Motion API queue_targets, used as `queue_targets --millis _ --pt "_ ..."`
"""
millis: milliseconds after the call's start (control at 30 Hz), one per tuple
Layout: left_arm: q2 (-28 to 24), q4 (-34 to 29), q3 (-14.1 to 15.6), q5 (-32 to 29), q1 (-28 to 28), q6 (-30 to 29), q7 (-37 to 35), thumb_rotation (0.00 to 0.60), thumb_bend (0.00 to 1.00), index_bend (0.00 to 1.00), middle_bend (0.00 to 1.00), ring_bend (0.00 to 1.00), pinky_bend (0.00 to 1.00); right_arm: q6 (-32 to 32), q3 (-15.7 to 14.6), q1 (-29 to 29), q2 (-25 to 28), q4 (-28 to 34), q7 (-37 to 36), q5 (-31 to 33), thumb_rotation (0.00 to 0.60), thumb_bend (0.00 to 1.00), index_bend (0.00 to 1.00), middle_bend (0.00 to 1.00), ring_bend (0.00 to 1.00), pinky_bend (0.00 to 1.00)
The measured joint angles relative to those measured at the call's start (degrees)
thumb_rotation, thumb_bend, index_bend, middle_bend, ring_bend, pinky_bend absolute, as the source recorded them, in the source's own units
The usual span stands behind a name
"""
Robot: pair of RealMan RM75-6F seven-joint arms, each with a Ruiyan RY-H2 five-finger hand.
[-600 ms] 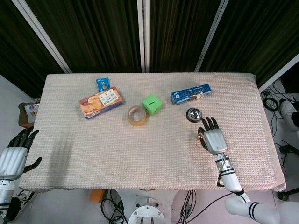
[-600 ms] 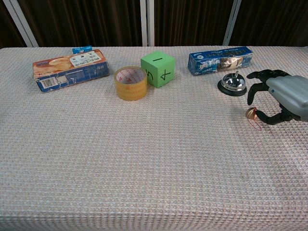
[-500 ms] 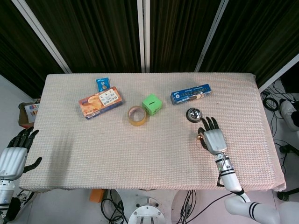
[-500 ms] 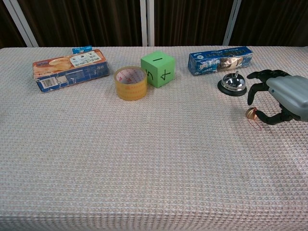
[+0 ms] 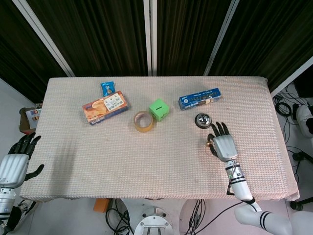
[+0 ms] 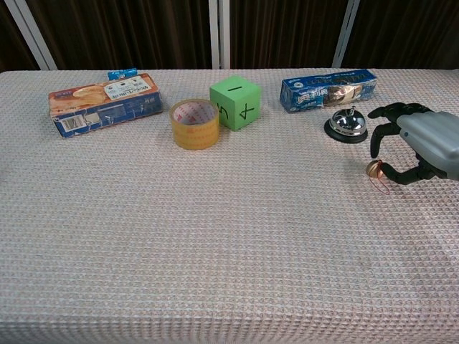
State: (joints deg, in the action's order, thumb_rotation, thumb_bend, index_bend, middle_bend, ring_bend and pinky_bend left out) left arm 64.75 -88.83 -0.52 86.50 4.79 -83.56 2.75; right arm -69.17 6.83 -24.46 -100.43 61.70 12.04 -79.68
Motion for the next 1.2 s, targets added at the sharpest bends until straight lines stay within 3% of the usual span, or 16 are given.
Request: queue_targets --millis 933,1200 --pt "-0.18 0.31 0.05 -0.32 0.12 0.48 -0.44 0.6 0.25 0.09 0.04 0.01 0.19 -0.09 0.4 -0.06 -0.74 -0.85 0.45 0.35 0.6 0.35 0.55 0.13 0.0 0.0" --pt "-0.2 0.37 0.05 -0.28 0.12 0.44 -0.62 0.6 0.25 0.09 0.04 0.01 0.19 -0.49 0.65 -0.05 -0.85 -0.92 0.46 0.39 0.6 0.37 0.61 0.14 0.0 0.0"
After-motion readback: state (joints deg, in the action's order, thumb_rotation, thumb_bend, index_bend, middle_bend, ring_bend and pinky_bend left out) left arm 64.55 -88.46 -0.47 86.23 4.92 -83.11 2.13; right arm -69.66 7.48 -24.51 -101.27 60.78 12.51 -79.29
